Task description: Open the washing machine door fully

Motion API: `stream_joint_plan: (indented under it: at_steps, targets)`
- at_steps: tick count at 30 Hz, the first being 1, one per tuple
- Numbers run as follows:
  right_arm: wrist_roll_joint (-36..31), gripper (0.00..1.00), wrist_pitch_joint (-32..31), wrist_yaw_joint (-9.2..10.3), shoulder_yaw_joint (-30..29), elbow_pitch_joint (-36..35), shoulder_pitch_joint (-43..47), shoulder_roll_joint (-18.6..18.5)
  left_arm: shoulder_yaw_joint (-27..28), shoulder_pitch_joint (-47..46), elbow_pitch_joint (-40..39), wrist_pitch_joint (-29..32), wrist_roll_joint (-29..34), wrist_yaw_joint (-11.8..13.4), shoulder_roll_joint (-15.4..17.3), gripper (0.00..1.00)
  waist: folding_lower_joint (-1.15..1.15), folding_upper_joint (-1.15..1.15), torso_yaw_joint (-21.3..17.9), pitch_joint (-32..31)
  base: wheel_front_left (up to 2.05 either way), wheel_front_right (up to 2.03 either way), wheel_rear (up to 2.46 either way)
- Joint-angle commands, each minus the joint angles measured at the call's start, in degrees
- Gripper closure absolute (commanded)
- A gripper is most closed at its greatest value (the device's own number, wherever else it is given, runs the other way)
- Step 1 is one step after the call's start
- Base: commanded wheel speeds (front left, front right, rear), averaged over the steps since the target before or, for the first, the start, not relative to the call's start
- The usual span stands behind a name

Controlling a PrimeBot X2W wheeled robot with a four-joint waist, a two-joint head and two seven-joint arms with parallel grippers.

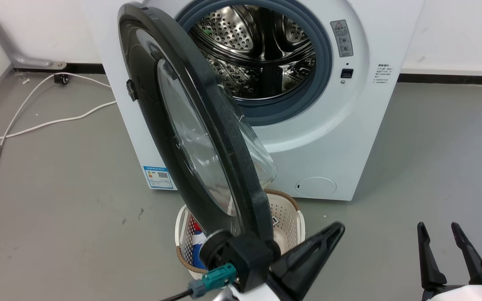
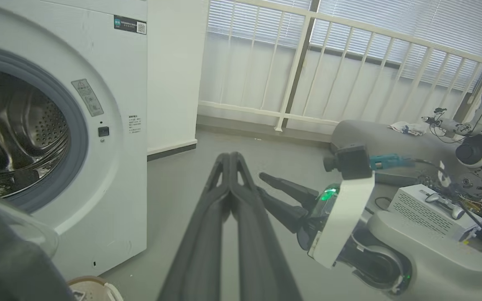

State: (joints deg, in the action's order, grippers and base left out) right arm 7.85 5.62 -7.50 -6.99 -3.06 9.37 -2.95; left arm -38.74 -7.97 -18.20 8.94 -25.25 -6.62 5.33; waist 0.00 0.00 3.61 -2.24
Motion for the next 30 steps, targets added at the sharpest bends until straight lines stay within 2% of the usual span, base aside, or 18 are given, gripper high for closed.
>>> stream_joint_plan:
  at_steps: [1, 5, 14, 30]
  targets:
    - [-0.25, 0.00, -0.20, 0.01, 0.15, 0.00, -0.22, 0.14, -0.39, 2.10, 1.51, -0.35, 0.09, 0.49, 0.92, 1.00, 0.00, 0.00, 0.17, 0.16, 0.00, 0.00, 0.00]
    - [-0.14, 0.00, -0.51, 0.01, 0.44, -0.06, -0.49, 0.14, -0.01, 4.28, 5.45, -2.00, 1.20, 1.80, 1.82, 1.00, 0.00, 0.00, 0.11, 0.43, 0.00, 0.00, 0.00]
    - [0.08, 0.00, -0.95, 0.01, 0.61, -0.19, -0.46, 0.14, 3.16, 3.13, 14.08, -7.73, 2.36, 4.68, 0.93, 1.00, 0.00, 0.00, -0.77, 0.96, 0.00, 0.00, 0.00]
    - [0.83, 0.00, -1.39, 0.01, 0.37, -0.16, -0.68, 0.14, 7.00, 1.09, 22.29, -12.76, 0.82, 6.82, 0.54, 1.00, 0.00, 0.00, -0.65, 1.25, 0.00, 0.00, 0.00]
